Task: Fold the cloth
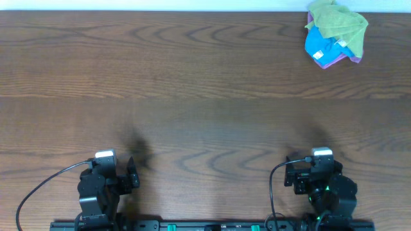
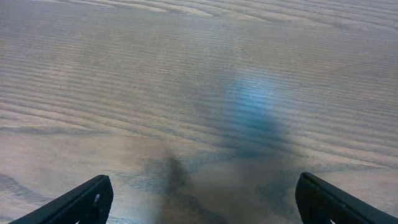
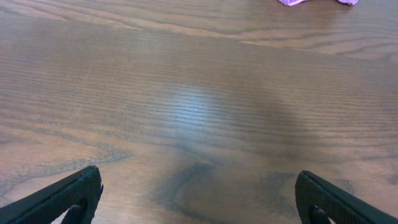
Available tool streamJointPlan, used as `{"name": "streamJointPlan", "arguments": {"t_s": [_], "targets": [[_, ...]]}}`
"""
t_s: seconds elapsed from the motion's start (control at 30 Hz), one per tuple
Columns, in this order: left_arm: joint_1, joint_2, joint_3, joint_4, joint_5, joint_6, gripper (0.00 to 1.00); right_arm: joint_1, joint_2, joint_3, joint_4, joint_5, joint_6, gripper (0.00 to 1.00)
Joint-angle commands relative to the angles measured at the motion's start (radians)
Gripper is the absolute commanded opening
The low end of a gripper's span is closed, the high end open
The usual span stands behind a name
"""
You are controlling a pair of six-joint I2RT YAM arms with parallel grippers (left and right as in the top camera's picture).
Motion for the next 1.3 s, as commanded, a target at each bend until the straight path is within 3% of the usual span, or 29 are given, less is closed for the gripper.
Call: {"name": "streamJointPlan", "arguments": {"t_s": [0.0,0.8,0.9,1.03,1.27], "targets": [[0.000,-0.007,-0.012,-0.025,-0.008,0.010,0.95,-0.009,-0.011,-0.013,-0.008,0.007,0.011,0.99],[0.000,-0.007,-0.012,-0.025,-0.008,0.010,0.95,-0.009,-0.011,-0.013,-0.004,0.006,0.014,0.99],[0.000,-0.007,-0.012,-0.025,-0.008,0.010,0.95,-0.009,0.001,0.007,0.014,0.003,0.110,0.99],[0.000,-0.007,-0.012,-0.025,-0.008,0.010,0.95,-0.011,0.156,0.149,0.018,0.026,0.190,0.99],[0.000,-0.007,-0.012,-0.025,-0.008,0.010,0.95,-0.014,0.710,0.657,0.002,0.127,0.229,0.99]]}}
